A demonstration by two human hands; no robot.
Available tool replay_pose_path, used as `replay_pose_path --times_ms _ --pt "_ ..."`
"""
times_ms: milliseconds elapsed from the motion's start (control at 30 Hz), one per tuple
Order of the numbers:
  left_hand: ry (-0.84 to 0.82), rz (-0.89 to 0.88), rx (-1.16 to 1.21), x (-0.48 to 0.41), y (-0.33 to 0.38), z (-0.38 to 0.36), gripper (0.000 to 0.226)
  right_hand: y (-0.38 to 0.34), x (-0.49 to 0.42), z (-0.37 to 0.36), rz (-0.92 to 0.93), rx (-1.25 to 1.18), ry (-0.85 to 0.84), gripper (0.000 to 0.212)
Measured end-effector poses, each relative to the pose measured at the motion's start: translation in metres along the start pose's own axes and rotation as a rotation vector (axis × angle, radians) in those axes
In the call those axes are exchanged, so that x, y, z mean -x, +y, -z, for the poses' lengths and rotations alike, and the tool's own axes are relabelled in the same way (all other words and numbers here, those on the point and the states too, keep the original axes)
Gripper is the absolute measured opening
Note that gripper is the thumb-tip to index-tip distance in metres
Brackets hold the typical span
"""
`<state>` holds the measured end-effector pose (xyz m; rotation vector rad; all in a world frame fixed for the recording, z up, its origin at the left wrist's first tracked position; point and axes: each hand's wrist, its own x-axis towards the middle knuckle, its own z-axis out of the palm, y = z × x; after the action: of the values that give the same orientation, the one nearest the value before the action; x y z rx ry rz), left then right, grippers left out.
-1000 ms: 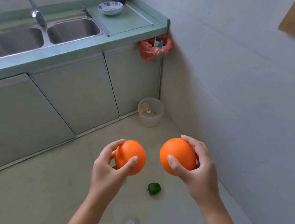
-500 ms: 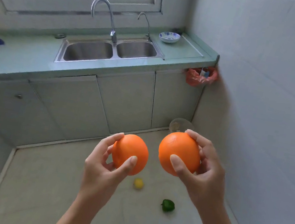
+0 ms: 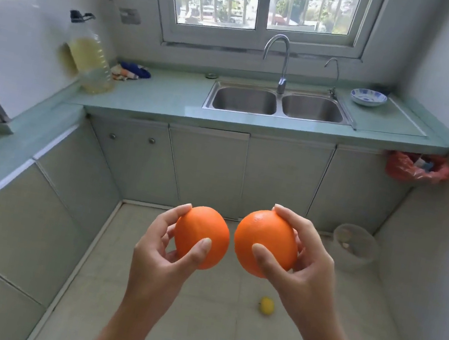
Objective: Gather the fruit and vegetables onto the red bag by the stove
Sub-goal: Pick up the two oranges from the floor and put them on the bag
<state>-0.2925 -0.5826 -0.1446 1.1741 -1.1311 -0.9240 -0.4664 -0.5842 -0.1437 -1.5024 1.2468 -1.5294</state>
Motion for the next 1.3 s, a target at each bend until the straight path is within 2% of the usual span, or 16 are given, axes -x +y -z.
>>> replay_pose_path --times_ms 167,367,800,1000,1300 --pt "0.137 -0.003 -0.019 0.014 0.01 0.083 0.06 -0.027 0.016 -0.078 0.038 -0.039 -0.137 0.053" --pt "0.377 -0.007 -0.053 0.047 0.025 0.203 0.058 -0.061 0.055 -0.184 0.064 -0.079 -0.381 0.052" --pt "0.791 -0.018 -0.167 0.17 0.039 0.424 0.054 -0.14 0.177 -0.388 0.169 -0.204 -0.797 0.05" --pt "0.97 -0.014 -0.212 0.228 0.042 0.491 0.056 -0.165 0.234 -0.454 0.198 -0.263 -0.963 0.047" --pt "1.247 -0.021 -0.191 0.271 0.041 0.547 0.053 -0.184 0.276 -0.537 0.226 -0.317 -1.187 0.051"
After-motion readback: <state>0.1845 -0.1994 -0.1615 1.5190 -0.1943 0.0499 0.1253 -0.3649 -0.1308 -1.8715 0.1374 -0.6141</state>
